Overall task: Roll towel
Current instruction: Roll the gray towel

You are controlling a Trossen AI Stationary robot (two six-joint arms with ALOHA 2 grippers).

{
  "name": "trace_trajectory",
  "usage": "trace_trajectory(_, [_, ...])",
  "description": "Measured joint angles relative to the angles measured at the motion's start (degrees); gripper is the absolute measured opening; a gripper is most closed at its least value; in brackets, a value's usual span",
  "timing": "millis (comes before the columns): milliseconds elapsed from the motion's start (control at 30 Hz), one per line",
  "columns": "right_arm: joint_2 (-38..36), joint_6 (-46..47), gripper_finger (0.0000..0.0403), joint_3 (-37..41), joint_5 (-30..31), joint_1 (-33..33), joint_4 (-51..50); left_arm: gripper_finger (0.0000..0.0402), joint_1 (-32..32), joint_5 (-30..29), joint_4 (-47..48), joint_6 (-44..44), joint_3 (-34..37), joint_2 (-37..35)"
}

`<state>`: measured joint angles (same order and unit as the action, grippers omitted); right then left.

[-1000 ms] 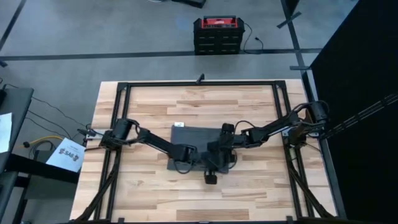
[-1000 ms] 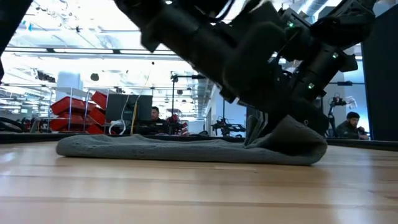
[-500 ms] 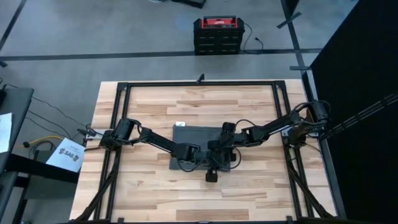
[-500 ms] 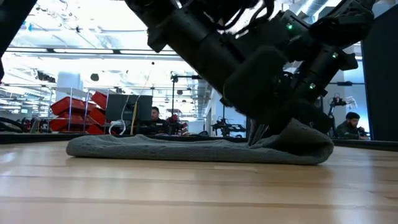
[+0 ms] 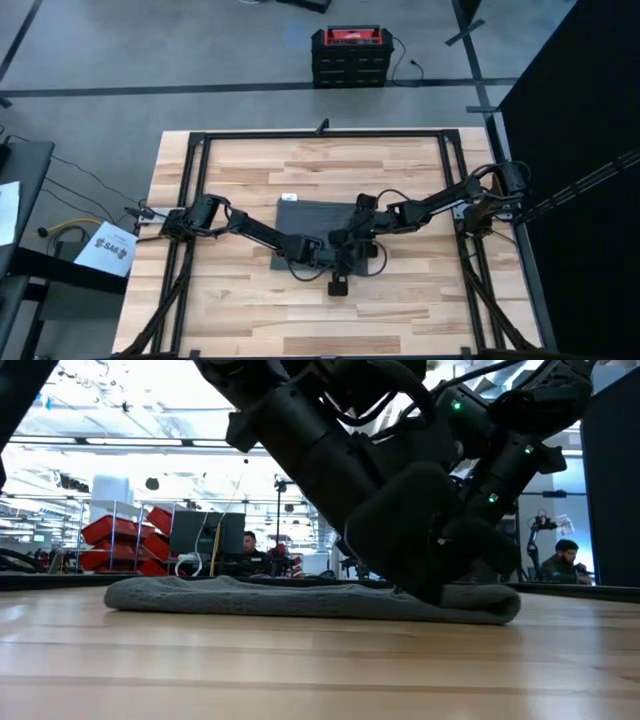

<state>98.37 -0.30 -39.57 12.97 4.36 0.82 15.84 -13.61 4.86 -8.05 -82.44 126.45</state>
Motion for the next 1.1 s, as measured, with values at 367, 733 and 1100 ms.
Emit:
trace_trajectory(367, [-5.2,-1.4,0.0,0.62,0.14,-0.52,-3.26,0.0015,0.27,-3.1,3.4,-1.44,0.04,-0.91])
trace_trajectory(733, [-14.32,-3.68,0.0,0.42,0.85,-7.33,-11.54,0.0015,-0.21,-3.21,-0.13,-1.05,2.0,-0.87])
trace_trajectory(1100, [-4.53,-4.11,0.0,-0.03,0.61,-11.96,-7.47,0.0015,-0.6,-3.45,-0.37,-2.24,2.04,-0.81])
